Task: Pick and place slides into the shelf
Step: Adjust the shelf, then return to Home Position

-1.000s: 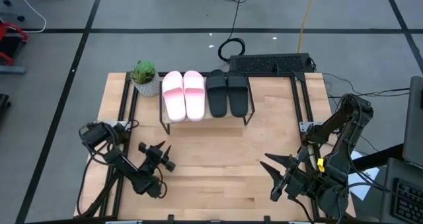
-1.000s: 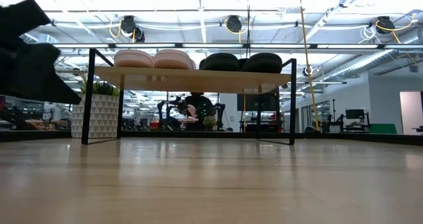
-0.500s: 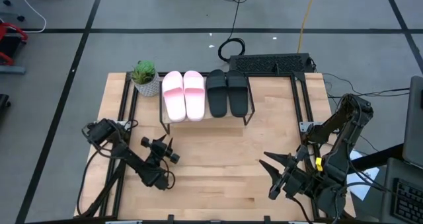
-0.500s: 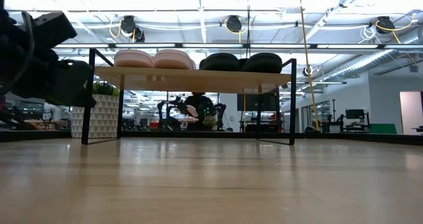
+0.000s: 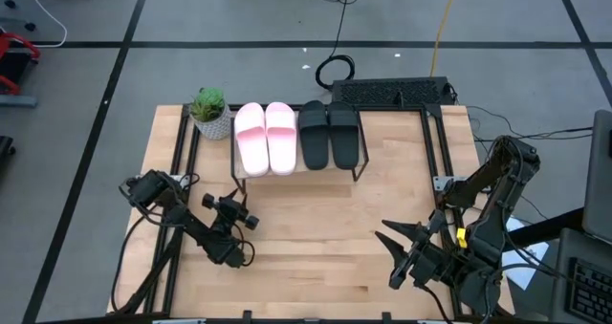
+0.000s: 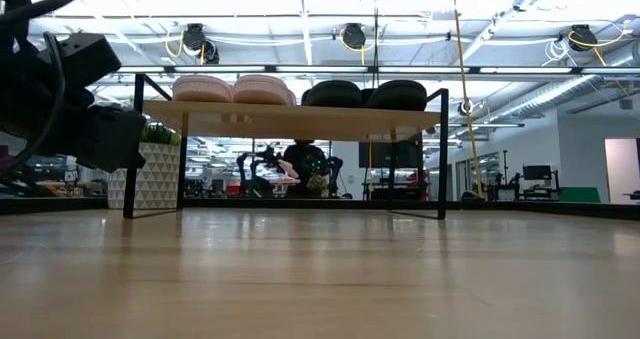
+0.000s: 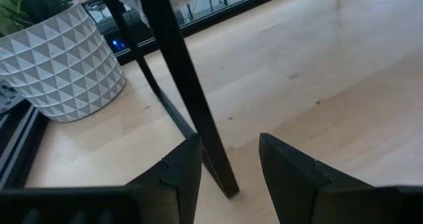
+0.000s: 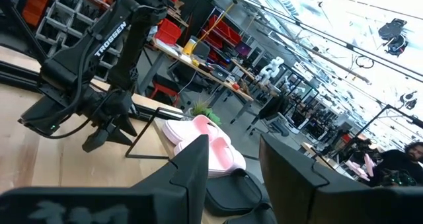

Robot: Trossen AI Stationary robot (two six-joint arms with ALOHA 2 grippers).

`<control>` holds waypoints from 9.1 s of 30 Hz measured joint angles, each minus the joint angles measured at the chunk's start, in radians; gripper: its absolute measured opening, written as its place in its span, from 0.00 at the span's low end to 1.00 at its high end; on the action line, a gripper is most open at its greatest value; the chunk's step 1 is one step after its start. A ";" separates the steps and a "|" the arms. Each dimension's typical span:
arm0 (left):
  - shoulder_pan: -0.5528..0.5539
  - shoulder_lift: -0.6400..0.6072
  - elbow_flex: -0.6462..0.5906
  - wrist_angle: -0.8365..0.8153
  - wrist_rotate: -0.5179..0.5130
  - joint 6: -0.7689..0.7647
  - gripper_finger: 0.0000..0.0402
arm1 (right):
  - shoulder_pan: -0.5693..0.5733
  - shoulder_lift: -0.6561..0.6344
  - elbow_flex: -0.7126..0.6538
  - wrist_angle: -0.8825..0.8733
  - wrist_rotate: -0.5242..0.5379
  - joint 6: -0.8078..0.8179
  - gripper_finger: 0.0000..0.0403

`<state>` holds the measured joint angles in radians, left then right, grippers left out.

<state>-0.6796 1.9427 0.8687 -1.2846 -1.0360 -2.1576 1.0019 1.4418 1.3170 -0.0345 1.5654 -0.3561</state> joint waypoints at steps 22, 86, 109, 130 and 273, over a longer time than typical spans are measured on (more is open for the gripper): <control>0.098 0.000 -0.024 -0.015 0.005 0.042 0.38 | 0.000 0.000 0.000 0.000 -0.001 0.003 0.31; 0.313 0.000 -0.062 -0.074 -0.095 0.140 0.38 | 0.000 0.000 0.000 0.000 -0.001 0.001 0.31; 0.412 0.000 -0.082 -0.075 -0.117 0.193 0.38 | 0.000 0.000 0.000 0.000 -0.001 0.001 0.31; 0.376 0.000 -0.082 -0.078 -0.100 0.193 0.38 | 0.000 0.000 0.000 0.000 -0.001 0.003 0.31; -0.236 -0.803 -0.393 0.639 -0.219 0.819 0.38 | -0.111 -1.007 -1.097 0.632 -0.298 -0.079 0.31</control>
<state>-0.9153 1.1401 0.4753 -0.6455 -1.2550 -1.3385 0.8905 0.4346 0.2198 0.5971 1.2670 -0.4349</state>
